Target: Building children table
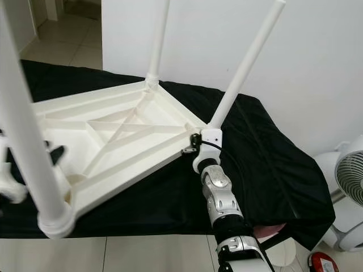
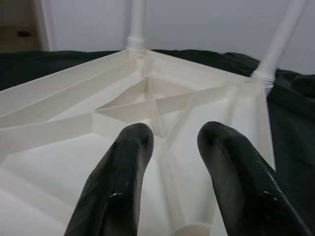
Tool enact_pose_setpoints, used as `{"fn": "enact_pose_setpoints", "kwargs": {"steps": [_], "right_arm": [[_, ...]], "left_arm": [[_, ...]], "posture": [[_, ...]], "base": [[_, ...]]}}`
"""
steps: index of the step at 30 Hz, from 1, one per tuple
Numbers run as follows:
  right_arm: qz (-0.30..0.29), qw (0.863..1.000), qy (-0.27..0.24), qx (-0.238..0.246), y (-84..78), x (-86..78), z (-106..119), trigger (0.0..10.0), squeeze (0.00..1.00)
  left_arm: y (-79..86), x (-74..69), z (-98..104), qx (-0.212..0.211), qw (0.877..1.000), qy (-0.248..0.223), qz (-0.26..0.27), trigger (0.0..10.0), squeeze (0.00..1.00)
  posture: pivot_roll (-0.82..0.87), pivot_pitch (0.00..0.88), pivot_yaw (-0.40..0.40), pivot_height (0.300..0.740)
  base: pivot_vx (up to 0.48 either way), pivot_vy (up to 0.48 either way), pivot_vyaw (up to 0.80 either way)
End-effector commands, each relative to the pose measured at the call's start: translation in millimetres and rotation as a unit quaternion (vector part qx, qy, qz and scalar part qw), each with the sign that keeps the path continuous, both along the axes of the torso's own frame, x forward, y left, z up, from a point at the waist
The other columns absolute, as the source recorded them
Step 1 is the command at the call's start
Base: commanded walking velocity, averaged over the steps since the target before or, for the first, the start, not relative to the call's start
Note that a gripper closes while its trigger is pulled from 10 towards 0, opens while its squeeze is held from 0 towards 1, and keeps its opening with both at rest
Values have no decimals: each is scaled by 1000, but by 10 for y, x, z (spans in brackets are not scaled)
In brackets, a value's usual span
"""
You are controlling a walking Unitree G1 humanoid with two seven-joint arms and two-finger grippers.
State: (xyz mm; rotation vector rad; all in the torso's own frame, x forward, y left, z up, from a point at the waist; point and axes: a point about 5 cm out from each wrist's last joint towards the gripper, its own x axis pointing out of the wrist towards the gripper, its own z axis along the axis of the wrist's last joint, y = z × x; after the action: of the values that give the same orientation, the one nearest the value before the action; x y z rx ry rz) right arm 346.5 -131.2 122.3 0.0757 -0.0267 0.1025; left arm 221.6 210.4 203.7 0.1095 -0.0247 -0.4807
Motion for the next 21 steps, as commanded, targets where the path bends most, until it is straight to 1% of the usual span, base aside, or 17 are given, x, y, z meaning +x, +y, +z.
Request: {"fn": "enact_pose_setpoints", "kwargs": {"steps": [1,2,3,6,7,9,10,14,17,19,20,21], "right_arm": [[-36,999,20,-1,-133,24,-49,10000,0],[-56,998,32,-2,-174,38,-82,10000,0],[-56,998,32,-2,-174,38,-82,10000,0],[-97,993,60,7,-257,60,-156,10000,0],[-97,993,60,7,-257,60,-156,10000,0],[-113,991,69,14,-278,76,-184,10000,0],[-113,991,69,14,-278,76,-184,10000,0],[-116,988,90,40,-242,126,-228,10000,0],[-116,988,92,41,-235,134,-231,10000,0],[-113,987,102,51,-189,189,-216,10000,0],[-113,987,102,51,-189,189,-216,10000,0],[-109,987,107,54,-149,242,-184,10000,0]], "left_arm": [[-102,2,5,-12,1000,0,-23,10000,0],[-180,12,-3,-21,999,0,-37,10000,0],[-180,12,-3,-21,999,0,-37,10000,0],[-409,22,-13,-43,996,0,-72,10000,0],[-409,22,-13,-43,996,0,-72,10000,0],[-517,18,-17,-48,996,2,-80,10000,0],[-517,18,-17,-48,996,2,-80,10000,0],[-643,34,6,-61,994,-6,-94,10000,0],[-654,37,8,-62,993,-7,-96,10000,0],[-697,44,10,-70,993,-9,-94,10000,0],[-697,44,10,-70,993,-9,-94,10000,0],[-765,28,2,-82,992,-5,-97,10000,0]], "posture": [[139,0,-155,740],[139,0,-155,740],[139,0,-155,740],[137,0,-150,740],[137,0,-150,740],[130,0,-140,740],[130,0,-140,740],[135,0,-142,740],[135,0,-142,740],[133,0,-137,740],[133,0,-137,740],[133,0,-138,740]], "base": [[0,0,0],[0,0,0],[0,0,0],[0,0,0],[0,0,0],[0,0,0],[0,0,0],[0,0,0],[0,0,0],[0,0,0],[0,0,0],[0,0,0]]}}
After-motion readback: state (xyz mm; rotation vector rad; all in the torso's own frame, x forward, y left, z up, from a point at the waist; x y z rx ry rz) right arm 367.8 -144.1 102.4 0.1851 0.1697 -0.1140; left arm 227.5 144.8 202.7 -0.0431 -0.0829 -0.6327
